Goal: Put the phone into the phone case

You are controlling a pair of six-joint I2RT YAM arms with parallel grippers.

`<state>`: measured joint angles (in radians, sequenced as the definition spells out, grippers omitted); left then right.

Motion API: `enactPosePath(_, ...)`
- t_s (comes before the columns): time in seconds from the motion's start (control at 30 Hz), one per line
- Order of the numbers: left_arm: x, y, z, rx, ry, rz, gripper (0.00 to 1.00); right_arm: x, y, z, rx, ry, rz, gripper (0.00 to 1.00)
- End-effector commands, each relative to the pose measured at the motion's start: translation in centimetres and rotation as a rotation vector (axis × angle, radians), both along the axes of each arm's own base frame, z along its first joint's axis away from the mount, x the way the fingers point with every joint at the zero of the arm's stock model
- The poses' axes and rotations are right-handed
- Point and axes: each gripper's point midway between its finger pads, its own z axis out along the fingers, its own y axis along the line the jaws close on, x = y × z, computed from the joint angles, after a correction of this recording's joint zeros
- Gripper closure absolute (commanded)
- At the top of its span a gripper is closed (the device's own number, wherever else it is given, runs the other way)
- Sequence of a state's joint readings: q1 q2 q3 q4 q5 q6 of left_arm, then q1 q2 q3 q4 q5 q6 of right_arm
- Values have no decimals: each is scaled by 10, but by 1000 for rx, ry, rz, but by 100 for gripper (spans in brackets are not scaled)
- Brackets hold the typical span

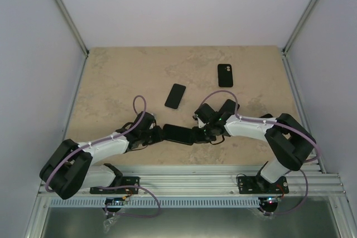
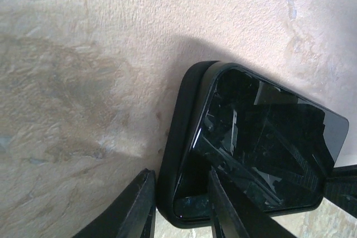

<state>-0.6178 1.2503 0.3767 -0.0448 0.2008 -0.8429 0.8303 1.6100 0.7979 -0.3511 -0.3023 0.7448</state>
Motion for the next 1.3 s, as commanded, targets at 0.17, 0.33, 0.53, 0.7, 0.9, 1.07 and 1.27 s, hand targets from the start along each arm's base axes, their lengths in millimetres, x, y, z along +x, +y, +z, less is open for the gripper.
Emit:
enactPosePath(0.17, -5, -7, -1, -5, 16, -17, 73, -15, -5, -32, -191, 8, 43, 88)
enactPosePath(0.33, -5, 1, 0, 21, 8, 11, 69, -10, 4, -18, -191, -38, 69, 81)
enactPosePath(0.53, -11, 7, 4, 5, 5, 36, 59, 6, 24, 31, -72, -136, 121, 67)
enactPosePath(0.7, -15, 12, 8, -1, 6, 58, 53, 21, 22, 54, 3, -187, 144, 55)
enactPosePath(0.9, -26, 5, 13, -54, 19, 41, 46, 42, 21, 62, 47, -243, 196, 41)
enactPosePath(1.07, -38, -9, 12, -111, 42, 11, 40, 58, 29, 61, 118, -247, 243, 29)
enactPosePath(1.27, -44, -16, 9, -129, 56, -2, 33, 70, 38, 46, 149, -215, 285, 22)
